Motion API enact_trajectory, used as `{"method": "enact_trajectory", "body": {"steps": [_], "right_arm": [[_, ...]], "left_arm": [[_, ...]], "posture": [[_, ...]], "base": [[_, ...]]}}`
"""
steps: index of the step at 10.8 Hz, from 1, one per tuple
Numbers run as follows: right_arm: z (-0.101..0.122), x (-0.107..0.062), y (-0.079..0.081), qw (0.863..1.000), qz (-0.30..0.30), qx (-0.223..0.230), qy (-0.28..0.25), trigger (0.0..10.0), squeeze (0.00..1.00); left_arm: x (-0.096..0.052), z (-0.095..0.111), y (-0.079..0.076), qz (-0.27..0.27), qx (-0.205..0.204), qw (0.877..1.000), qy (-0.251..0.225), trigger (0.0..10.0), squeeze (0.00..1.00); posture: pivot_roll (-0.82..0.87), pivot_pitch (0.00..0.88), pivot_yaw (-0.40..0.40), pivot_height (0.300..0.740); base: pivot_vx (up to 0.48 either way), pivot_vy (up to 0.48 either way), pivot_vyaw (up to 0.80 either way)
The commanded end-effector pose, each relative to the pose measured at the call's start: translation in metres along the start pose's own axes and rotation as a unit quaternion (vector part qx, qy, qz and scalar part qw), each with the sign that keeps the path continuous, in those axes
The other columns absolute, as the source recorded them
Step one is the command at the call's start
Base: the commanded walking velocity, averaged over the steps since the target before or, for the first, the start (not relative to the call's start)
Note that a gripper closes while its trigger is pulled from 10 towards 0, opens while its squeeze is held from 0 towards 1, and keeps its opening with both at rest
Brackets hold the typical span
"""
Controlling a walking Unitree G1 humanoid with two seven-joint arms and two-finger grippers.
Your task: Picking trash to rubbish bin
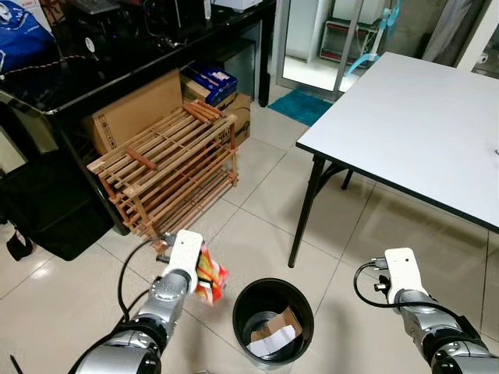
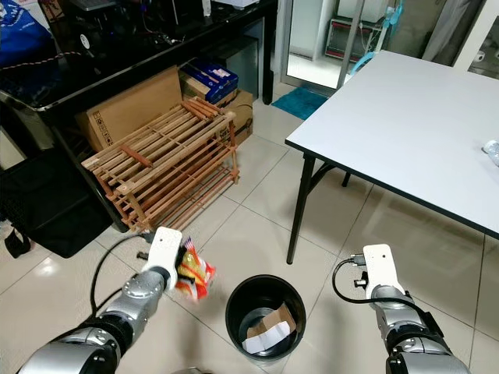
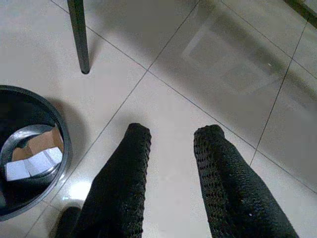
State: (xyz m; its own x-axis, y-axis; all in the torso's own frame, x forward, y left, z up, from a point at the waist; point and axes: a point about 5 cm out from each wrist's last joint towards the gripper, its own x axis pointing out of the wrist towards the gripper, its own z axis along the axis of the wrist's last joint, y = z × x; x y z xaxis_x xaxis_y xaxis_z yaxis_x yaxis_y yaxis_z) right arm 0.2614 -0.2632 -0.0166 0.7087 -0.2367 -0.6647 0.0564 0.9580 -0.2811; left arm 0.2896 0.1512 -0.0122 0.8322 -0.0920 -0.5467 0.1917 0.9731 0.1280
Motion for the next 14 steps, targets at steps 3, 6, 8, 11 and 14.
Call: {"method": "enact_trajectory", "body": {"steps": [3, 6, 8, 11, 14], "right_arm": [[0.015, 0.001, 0.0, 0.999, 0.006, -0.004, -0.035, 10.0, 0.0], [0.021, 0.001, -0.003, 0.999, 0.005, -0.002, -0.054, 10.0, 0.0], [0.023, 0.001, -0.004, 0.998, 0.001, 0.0, -0.058, 10.0, 0.0], [0.024, 0.0, -0.007, 0.998, -0.005, 0.006, -0.063, 10.0, 0.0], [0.024, 0.0, -0.008, 0.998, -0.008, 0.008, -0.064, 10.0, 0.0]], "left_arm": [[0.005, 0.021, -0.058, -0.106, 0.057, 0.993, -0.014, 10.0, 0.0], [0.0, 0.044, -0.117, -0.215, 0.125, 0.967, -0.052, 10.0, 0.0], [-0.001, 0.048, -0.125, -0.217, 0.137, 0.965, -0.052, 10.0, 0.0], [0.0, 0.046, -0.119, -0.211, 0.128, 0.968, -0.051, 10.0, 0.0], [0.0, 0.052, -0.122, -0.223, 0.129, 0.965, -0.056, 10.0, 1.0]], "posture": [[-0.11, 0.0, 0.038, 0.74], [-0.15, 0.002, 0.042, 0.74], [-0.15, 0.006, 0.046, 0.74], [-0.16, 0.016, 0.05, 0.74], [-0.15, 0.025, 0.055, 0.74]], "base": [[0.0, 0.0, 0.0], [0.0, 0.0, 0.0], [0.0, 0.0, 0.0], [0.0, 0.0, 0.0], [0.0, 0.0, 0.0]]}}
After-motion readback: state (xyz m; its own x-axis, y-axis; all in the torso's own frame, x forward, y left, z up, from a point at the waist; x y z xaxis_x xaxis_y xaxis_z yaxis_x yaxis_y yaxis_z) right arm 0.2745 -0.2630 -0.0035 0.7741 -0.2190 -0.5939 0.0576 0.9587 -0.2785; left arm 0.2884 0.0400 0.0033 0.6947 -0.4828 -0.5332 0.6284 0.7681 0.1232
